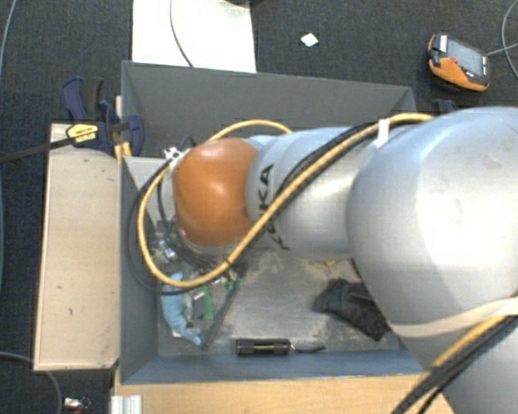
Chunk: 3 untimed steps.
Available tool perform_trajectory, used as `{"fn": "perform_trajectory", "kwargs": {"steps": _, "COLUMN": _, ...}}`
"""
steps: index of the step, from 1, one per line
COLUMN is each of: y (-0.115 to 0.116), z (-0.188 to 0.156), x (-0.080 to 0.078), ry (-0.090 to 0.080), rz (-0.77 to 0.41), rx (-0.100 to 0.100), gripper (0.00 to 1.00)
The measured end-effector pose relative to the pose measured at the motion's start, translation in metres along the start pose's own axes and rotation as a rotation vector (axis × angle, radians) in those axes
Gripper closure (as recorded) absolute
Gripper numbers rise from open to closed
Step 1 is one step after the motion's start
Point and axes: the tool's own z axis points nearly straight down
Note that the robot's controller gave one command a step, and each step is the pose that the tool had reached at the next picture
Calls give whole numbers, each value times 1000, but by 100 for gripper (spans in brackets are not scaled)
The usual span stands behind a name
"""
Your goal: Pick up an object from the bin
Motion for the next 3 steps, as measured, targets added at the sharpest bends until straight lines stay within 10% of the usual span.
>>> {"fn": "perform_trajectory", "kwargs": {"steps": 1, "y": 6, "z": 0, "x": 23, "ry": 6, "rz": -348, "rx": 7, "gripper": 0}}
{"fn": "perform_trajectory", "kwargs": {"steps": 2, "y": 0, "z": -1, "x": -1, "ry": -6, "rz": -11, "rx": 0, "gripper": 0}}
{"fn": "perform_trajectory", "kwargs": {"steps": 3, "y": 18, "z": 0, "x": 30, "ry": 6, "rz": -843, "rx": 3, "gripper": 100}}
